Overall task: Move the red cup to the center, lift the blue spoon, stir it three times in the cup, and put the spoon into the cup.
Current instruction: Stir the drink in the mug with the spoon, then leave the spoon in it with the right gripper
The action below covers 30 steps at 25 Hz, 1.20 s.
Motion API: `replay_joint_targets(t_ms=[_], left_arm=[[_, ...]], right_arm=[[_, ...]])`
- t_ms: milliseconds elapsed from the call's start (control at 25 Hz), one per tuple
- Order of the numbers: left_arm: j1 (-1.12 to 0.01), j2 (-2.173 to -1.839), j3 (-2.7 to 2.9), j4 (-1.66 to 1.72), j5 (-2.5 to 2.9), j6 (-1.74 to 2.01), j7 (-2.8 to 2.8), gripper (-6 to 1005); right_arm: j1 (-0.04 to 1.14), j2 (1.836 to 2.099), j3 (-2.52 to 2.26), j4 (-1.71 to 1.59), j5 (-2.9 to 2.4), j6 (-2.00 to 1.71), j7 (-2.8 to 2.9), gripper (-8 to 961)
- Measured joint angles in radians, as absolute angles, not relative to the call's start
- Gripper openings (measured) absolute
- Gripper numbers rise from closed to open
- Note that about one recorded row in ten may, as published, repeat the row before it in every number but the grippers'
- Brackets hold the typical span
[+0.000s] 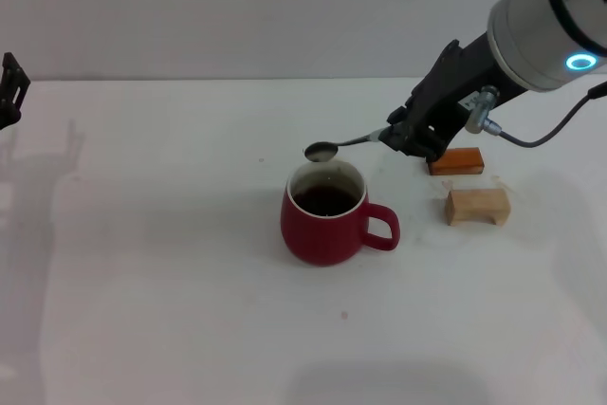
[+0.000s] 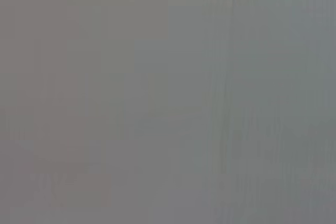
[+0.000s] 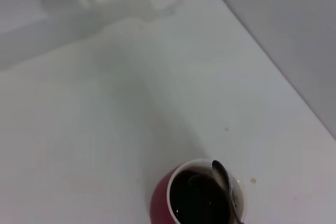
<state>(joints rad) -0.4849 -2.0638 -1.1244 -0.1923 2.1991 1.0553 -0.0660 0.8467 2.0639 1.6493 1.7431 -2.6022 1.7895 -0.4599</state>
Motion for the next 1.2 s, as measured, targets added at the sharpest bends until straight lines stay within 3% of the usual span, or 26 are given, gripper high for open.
replay_joint_targets(t_ms=[1200], left_arm=[[-0.496,-2.068,-1.124,-0.195,2.2,1.044,-0.074,840]], right_arm=[[1.09,2.041,1.715,1.28,-2.601,1.746,-0.574,185]])
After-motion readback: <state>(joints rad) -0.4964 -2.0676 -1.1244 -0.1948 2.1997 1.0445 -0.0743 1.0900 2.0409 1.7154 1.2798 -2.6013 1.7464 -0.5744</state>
